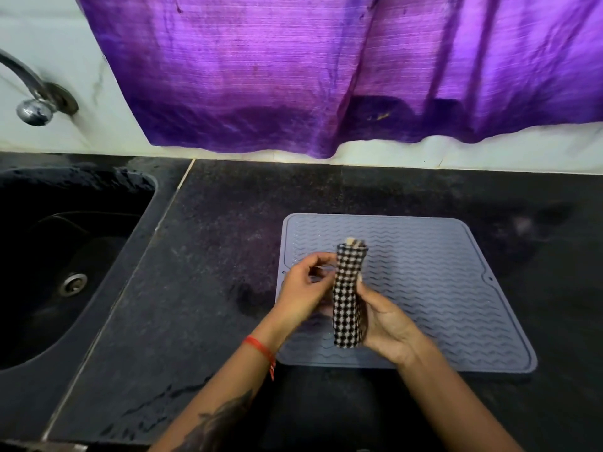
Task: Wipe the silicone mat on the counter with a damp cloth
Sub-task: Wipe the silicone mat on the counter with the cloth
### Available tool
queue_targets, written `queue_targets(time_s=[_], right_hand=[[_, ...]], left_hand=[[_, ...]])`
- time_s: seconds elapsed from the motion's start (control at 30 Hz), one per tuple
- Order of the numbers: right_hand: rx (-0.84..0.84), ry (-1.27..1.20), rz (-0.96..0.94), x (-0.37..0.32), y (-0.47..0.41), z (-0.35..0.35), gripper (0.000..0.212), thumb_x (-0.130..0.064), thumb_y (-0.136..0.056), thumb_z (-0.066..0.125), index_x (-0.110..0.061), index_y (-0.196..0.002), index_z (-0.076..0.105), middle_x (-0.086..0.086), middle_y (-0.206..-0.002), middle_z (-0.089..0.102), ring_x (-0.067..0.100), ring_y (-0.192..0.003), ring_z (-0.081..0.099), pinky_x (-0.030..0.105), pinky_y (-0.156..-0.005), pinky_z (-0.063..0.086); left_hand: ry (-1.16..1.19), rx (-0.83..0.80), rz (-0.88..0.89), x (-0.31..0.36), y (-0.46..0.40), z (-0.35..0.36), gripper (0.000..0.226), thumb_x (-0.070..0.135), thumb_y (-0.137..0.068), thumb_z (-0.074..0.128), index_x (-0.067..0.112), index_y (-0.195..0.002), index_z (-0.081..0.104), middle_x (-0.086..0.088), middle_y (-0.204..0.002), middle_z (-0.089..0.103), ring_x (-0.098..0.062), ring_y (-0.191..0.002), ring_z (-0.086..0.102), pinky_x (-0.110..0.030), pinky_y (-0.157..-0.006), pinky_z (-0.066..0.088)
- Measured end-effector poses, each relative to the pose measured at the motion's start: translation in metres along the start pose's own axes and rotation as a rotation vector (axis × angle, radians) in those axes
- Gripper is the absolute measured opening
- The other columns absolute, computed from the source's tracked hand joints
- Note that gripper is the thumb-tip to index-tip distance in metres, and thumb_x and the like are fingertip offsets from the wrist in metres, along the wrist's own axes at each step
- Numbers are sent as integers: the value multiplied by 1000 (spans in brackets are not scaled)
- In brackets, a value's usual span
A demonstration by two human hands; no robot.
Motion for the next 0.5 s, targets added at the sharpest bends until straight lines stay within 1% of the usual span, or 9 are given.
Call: queue_targets(time_s=[0.1, 0.17, 0.23, 0.3, 0.33, 0.37, 0.4, 0.47, 0.5], right_hand=[[129, 189, -8, -12, 5, -2, 44, -19, -53, 87, 3, -87, 72, 22, -89, 70, 28, -74, 71, 32, -61, 58], [320, 310, -31, -23, 5, -9, 26, -11, -64, 75, 2, -86, 68, 15, -75, 71, 23, -58, 68, 26, -51, 56], [487, 355, -75, -33, 2, -16, 28, -8, -70, 70, 3, -96, 65, 14, -78, 71, 24, -61, 68, 25, -51, 56], [638, 436, -149, -44, -1, -19, 26, -8, -75, 70, -3, -99, 63, 10, -84, 69, 20, -69, 65, 19, -48, 53], [685, 514, -201, -50, -5, -18, 22, -9, -78, 69, -8, -98, 61, 6, -86, 67, 17, -72, 63, 15, -47, 51], [713, 626, -243, -55, -11, -17, 20, -12, -79, 70, -12, -97, 61, 4, -88, 66, 15, -76, 62, 14, -50, 51], [736, 754, -281, -61, -18, -17, 24, -16, -78, 71, -14, -100, 61, 3, -94, 67, 17, -82, 63, 16, -61, 53], [772, 1089, -311, -70, -35, -14, 44, -27, -77, 73, -16, -117, 57, 4, -113, 65, 25, -103, 60, 32, -87, 50], [779, 1279, -317, -74, -43, -8, 50, -29, -78, 71, -19, -124, 53, 3, -118, 63, 26, -109, 57, 34, -91, 47]], left_hand=[[-356, 114, 109, -16, -9, -23, 31, 24, -67, 67, 27, -98, 64, 7, -101, 64, -11, -97, 60, -23, -88, 46], [-538, 192, 112, -27, -13, -39, 28, 31, -71, 71, 29, -98, 65, 6, -105, 63, -18, -103, 56, -28, -93, 42], [-734, 318, 104, -33, -16, -54, 25, 32, -81, 68, 25, -104, 65, 0, -112, 61, -23, -107, 49, -28, -92, 36], [-895, 389, 93, -37, -21, -65, 31, 34, -86, 62, 22, -114, 62, -3, -123, 57, -27, -120, 42, -38, -103, 30], [-968, 388, 83, -39, -25, -69, 36, 37, -87, 59, 22, -119, 59, -4, -130, 53, -29, -129, 35, -45, -110, 21], [-1034, 367, 70, -42, -29, -73, 41, 41, -88, 56, 22, -125, 56, -3, -137, 48, -31, -137, 26, -50, -113, 8], [-1088, 338, 59, -45, -33, -77, 48, 47, -88, 52, 22, -129, 52, -3, -143, 43, -31, -141, 18, -51, -113, -2], [-1192, 277, 65, -52, -38, -82, 68, 64, -83, 34, 22, -135, 47, -3, -147, 37, -31, -144, 9, -50, -112, -12], [-1238, 251, 73, -55, -39, -85, 79, 71, -78, 23, 21, -136, 45, -4, -148, 36, -31, -144, 8, -49, -111, -15]])
Point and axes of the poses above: each hand's wrist, its own y-axis away from the middle knuckle, its own z-axis out of the palm, x = y × z, the point moved 1 cm from there along -y, towards the middle knuckle
